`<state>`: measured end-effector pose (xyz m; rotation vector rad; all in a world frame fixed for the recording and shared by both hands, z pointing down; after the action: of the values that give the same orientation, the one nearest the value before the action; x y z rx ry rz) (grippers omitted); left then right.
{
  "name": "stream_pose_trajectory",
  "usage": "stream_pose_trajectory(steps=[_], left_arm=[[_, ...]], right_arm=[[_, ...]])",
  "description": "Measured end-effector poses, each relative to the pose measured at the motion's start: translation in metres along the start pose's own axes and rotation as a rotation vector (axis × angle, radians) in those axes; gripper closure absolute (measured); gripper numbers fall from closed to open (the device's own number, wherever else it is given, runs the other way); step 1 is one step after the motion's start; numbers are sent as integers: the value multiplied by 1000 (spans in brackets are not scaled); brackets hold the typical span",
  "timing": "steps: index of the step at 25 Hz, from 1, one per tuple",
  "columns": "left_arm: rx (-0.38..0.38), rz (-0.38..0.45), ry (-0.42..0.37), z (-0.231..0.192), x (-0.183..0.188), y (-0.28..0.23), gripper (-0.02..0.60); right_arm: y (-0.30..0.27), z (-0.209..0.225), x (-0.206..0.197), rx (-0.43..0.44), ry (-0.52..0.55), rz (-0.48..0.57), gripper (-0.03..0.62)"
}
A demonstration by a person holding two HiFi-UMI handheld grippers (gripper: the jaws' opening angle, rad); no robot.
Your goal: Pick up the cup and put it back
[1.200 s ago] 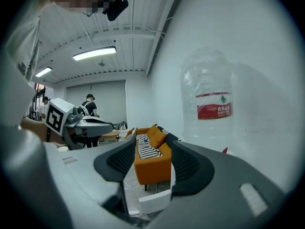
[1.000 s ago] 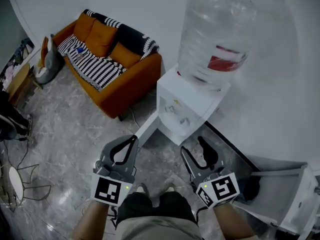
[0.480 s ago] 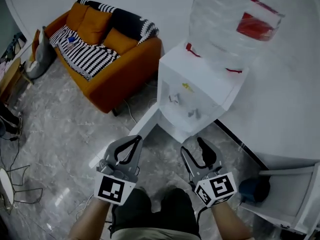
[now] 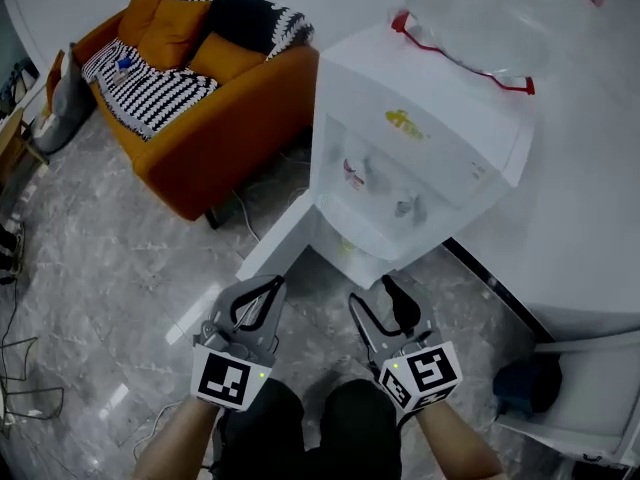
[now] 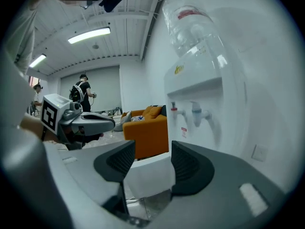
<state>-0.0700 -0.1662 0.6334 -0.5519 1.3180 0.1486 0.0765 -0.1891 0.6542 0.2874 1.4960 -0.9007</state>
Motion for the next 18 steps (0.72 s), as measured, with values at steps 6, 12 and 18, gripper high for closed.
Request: stream_pose_trajectory(steps=[6, 12, 18], left_arm=[[-20, 51, -35, 9, -67, -36, 580], [-45, 83, -84, 9, -130, -67, 580], [-100, 108, -15, 12, -183, -101, 580]], right_arm=[[-40, 24, -81, -4, 25, -15, 352], [-78, 47, -150, -24, 36, -4, 352], [-123, 66, -199, -41, 71, 9, 345]])
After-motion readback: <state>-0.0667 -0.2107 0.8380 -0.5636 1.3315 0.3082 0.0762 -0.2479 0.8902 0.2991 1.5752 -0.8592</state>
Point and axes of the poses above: the fingertips, and each gripper's own axes: y backward along the fingers, z to its right, x out of its top, the point moved 2 cm from there along y, backward along the fingers, and after that the axes turned 5 degrees about -z, right-handed, at the moved point
